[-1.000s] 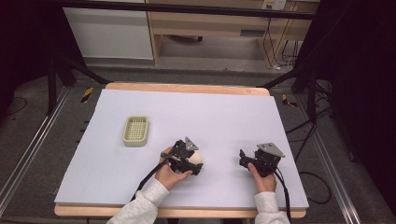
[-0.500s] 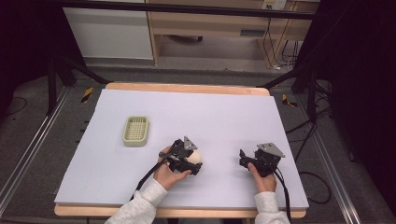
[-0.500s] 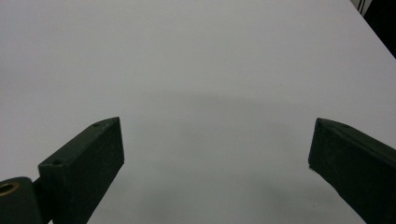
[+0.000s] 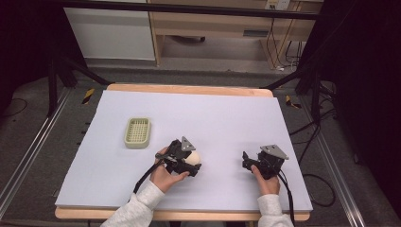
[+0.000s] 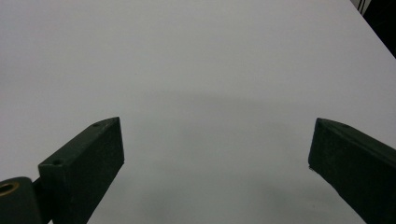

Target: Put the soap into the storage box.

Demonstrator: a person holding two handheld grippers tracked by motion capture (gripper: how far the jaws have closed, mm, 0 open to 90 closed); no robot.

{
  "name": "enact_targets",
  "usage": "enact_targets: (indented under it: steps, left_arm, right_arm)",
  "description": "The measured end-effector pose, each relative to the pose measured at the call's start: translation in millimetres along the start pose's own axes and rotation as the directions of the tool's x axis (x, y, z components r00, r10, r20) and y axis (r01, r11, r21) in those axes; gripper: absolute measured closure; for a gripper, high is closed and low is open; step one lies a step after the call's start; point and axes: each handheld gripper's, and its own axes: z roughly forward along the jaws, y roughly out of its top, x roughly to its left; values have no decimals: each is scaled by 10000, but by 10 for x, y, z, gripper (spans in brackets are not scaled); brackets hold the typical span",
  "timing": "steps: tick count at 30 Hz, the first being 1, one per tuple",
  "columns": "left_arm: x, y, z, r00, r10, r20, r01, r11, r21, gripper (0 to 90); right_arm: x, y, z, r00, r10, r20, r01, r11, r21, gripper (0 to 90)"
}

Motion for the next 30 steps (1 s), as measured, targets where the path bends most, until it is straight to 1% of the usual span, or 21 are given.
enact_targets:
  steps: [3, 6, 14, 18, 22, 27, 30]
  left_arm:
    - [15, -6, -26, 10000, -26, -4, 26, 10000, -53, 228]
    - [46, -8, -97, 10000, 6, -63, -7, 9999, -108, 228]
    - [111, -15, -204, 9999, -20, -168, 16, 9996, -273, 228]
    - [173, -30, -271, 9996, -163, -240, 155, 9993, -328, 228]
    - [223, -39, -310, 9991, -234, -348, 222, 9992, -347, 228]
    - [273, -42, -343, 9989, -310, -365, 296, 9988, -387, 228]
    - [322, -45, -379, 9981, -363, -489, 344, 9986, -397, 228]
  right_arm:
    - [0, 0, 0, 10000, -17, 8, 17, 10000, -12, 38]
    - [0, 0, -1, 10000, 8, -12, -8, 10000, 6, 38]
    - [0, 0, 0, 10000, 6, -2, -6, 10000, 4, 38]
    - [0, 0, 0, 10000, 8, -10, -8, 10000, 8, 38]
    - [-1, 0, 0, 10000, 6, -15, -6, 10000, 14, 38]
    - [-1, 0, 1, 10000, 8, -19, -8, 10000, 17, 38]
    - [-2, 0, 0, 10000, 10, -17, -10, 10000, 17, 38]
